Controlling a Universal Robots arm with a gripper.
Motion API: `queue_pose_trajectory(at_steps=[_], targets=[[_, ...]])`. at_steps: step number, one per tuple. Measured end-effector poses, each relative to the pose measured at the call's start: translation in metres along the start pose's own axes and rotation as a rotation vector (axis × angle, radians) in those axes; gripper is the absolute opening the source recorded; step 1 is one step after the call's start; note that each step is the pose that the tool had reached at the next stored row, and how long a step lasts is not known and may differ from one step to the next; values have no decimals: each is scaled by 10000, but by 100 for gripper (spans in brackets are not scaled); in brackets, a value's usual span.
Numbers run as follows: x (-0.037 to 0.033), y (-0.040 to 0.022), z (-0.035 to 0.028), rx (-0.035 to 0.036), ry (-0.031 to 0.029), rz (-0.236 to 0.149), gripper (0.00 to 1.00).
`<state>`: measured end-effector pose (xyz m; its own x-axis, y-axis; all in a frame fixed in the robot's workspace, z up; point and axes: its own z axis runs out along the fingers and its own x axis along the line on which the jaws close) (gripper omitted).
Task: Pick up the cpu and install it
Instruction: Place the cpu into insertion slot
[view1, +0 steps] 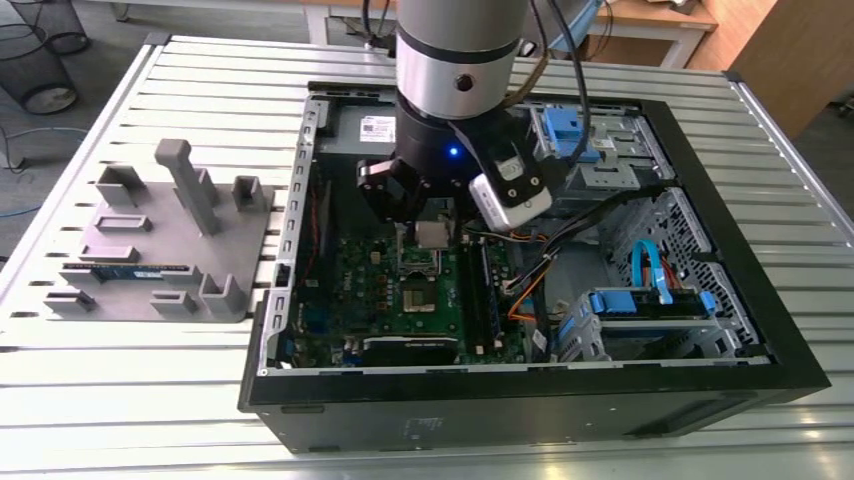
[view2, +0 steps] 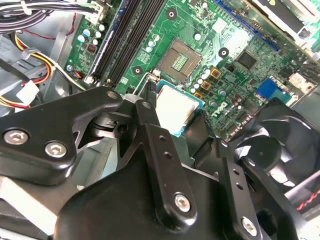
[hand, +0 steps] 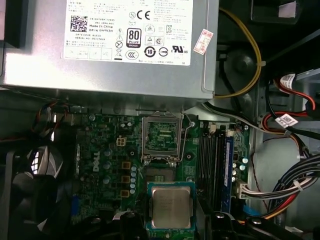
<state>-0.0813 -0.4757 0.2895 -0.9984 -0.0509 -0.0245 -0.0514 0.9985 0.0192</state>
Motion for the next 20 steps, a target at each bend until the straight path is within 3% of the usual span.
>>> queue_pose_trajectory(at_steps=[10,20], targets=[[56,0,162,6,-125,-3,47],[65,-1,198,7,-147,-3,47]])
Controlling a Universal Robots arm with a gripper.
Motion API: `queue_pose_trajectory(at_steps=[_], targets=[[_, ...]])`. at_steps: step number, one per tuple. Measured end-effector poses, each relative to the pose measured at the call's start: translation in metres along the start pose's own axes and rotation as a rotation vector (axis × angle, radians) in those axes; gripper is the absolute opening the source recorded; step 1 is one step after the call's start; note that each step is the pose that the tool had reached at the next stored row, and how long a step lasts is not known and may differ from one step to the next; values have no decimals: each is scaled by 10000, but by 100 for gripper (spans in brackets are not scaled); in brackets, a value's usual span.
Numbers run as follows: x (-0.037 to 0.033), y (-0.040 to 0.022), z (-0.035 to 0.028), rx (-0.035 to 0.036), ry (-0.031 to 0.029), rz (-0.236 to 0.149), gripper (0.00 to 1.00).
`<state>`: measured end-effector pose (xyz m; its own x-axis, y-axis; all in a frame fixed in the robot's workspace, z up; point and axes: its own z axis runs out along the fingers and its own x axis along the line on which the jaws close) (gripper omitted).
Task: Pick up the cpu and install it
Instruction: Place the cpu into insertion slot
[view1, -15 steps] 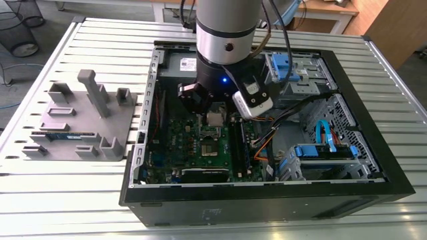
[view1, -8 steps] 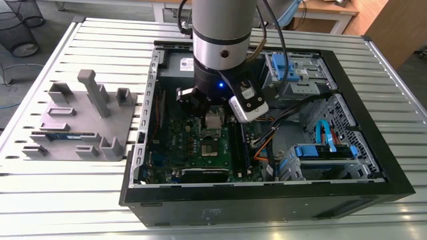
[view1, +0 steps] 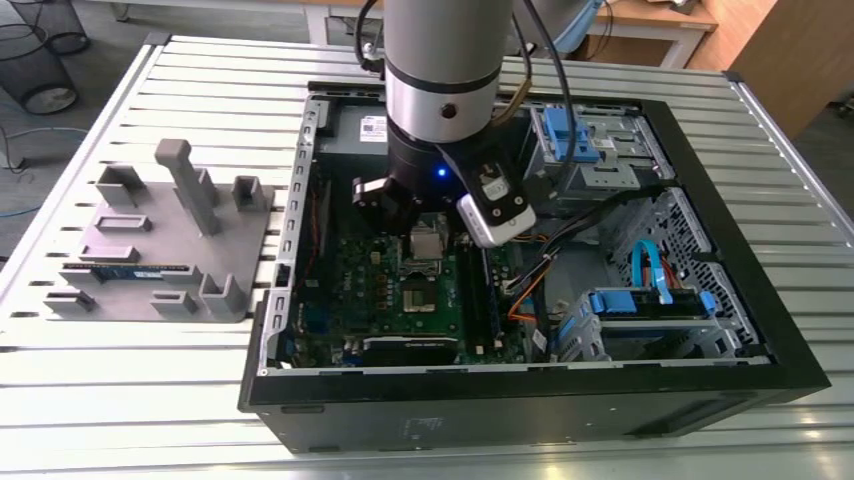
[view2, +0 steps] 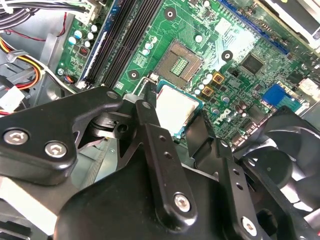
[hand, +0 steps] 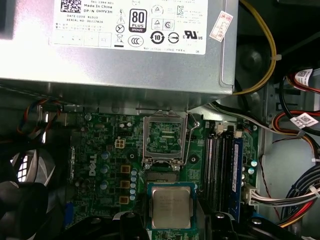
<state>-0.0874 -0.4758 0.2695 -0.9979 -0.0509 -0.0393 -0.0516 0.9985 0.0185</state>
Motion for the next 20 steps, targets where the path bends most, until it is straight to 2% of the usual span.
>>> queue_pose_trajectory(at_steps=[20], targets=[[26,0,58,0,0,1,47]])
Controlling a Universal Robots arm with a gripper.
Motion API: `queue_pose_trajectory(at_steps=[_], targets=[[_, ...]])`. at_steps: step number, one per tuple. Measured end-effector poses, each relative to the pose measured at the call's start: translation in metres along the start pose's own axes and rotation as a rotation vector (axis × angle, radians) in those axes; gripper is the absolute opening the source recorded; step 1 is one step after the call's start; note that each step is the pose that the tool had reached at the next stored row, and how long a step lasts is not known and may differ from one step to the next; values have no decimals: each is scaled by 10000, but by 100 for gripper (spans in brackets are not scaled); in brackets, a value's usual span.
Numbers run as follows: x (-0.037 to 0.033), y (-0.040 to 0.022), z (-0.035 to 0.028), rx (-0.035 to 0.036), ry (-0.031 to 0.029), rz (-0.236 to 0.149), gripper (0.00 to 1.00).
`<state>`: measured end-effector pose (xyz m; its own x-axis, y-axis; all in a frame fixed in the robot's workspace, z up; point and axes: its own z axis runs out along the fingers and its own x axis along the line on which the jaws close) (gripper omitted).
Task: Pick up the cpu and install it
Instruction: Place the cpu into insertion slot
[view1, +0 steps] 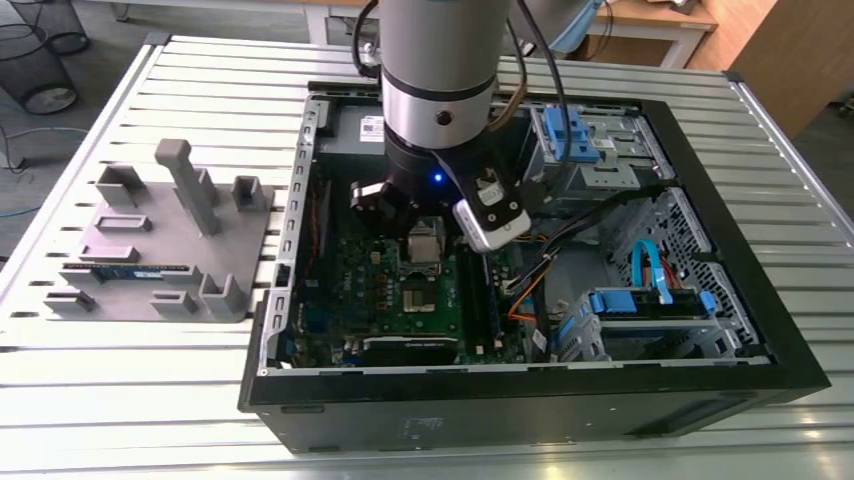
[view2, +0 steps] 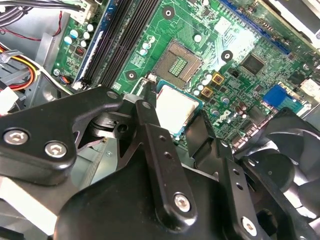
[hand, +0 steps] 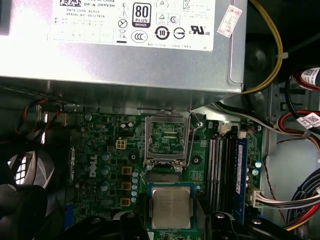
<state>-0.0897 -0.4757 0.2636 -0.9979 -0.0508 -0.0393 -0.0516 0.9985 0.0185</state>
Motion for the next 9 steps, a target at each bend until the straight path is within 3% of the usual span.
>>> queue_pose_trajectory(at_steps=[9], targets=[[28,-1,111,1,0,-1,47]])
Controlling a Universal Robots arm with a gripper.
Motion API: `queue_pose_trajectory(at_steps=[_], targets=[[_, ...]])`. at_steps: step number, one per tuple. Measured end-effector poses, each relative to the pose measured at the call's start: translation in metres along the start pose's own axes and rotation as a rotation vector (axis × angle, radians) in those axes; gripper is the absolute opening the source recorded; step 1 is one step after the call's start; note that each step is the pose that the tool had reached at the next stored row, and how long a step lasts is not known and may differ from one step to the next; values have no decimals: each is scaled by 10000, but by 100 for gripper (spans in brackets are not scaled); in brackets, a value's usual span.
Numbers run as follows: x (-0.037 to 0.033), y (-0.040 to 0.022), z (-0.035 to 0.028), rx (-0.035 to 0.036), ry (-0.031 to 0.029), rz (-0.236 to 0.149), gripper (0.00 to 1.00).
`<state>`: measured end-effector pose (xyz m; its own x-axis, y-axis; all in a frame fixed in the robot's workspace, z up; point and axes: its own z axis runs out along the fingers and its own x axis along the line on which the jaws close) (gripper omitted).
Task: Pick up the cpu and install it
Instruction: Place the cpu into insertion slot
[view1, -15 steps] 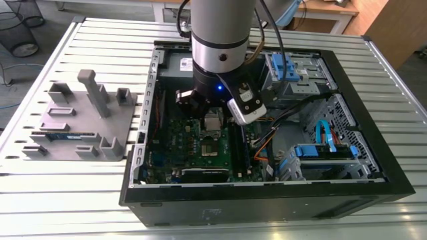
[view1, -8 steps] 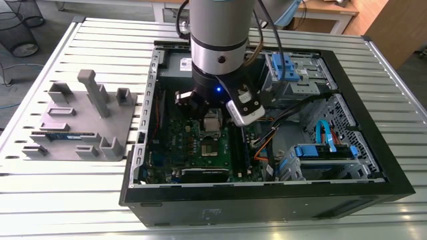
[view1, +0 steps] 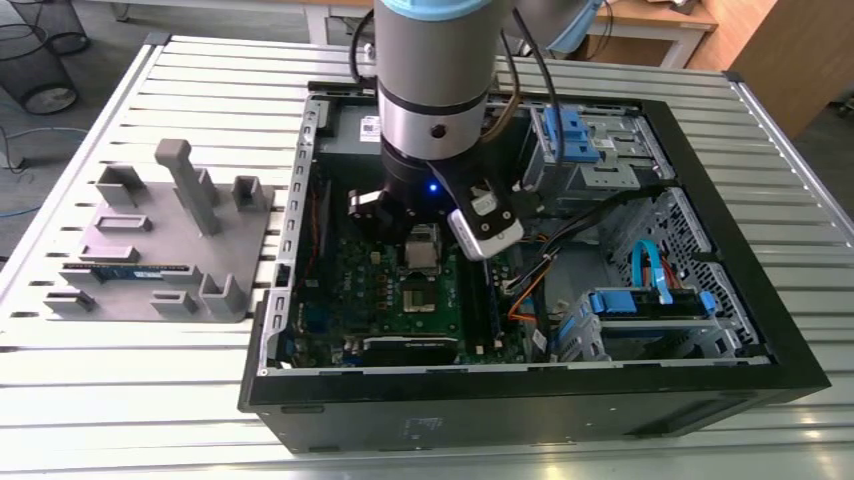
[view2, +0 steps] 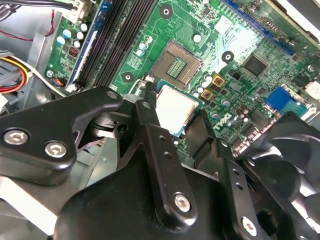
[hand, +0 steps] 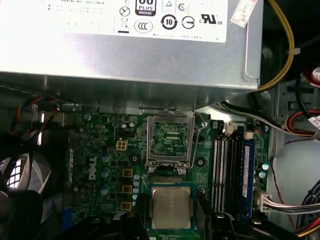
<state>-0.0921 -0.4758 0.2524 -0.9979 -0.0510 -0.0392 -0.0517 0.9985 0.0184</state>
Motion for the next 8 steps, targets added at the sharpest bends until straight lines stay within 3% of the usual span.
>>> queue_pose_trajectory(at_steps=[8], targets=[[16,-2,111,2,0,1,47]])
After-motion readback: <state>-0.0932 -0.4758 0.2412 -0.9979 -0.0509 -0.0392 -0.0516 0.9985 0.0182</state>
